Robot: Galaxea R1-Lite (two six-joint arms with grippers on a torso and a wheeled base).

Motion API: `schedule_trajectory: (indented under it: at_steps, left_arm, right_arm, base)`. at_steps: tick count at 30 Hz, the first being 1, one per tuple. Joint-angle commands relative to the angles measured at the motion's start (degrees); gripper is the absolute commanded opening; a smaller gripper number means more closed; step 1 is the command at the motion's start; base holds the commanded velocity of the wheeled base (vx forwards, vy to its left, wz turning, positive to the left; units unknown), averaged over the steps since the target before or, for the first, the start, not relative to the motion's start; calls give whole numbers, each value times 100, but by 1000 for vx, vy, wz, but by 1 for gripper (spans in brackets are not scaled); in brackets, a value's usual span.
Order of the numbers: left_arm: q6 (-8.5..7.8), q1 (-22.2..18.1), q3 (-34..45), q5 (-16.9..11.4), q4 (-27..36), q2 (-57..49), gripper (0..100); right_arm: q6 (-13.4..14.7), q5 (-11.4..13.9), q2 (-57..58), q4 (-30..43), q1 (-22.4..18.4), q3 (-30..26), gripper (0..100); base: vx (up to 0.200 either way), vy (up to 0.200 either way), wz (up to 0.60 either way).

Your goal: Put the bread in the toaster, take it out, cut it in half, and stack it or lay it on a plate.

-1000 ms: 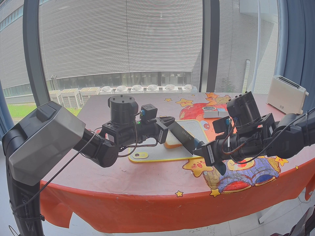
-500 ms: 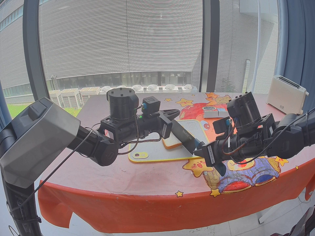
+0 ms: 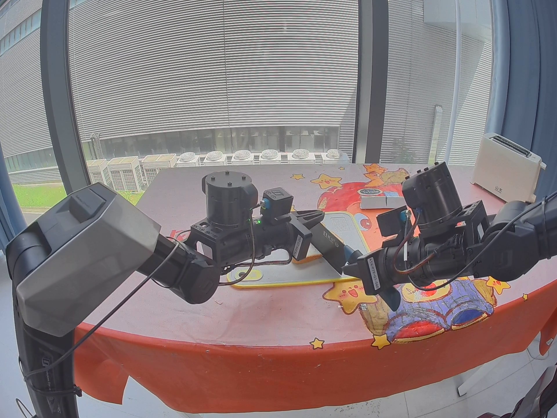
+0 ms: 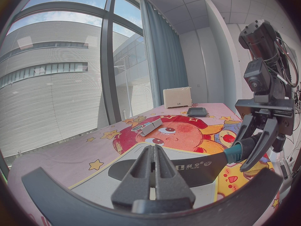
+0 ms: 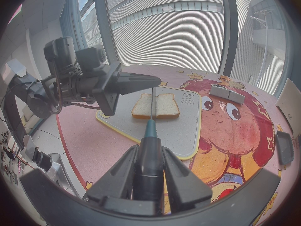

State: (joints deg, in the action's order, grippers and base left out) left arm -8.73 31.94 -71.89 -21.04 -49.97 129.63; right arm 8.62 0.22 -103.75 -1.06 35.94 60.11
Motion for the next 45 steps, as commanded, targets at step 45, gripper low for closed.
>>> schedule_trajectory:
  at_steps: [45]
  left_arm:
    - [-6, 128, 263, 12, 14, 36, 0]
  right_arm:
    - [26, 13, 286, -298, 1, -70, 0]
  base:
    - [0, 0, 0]
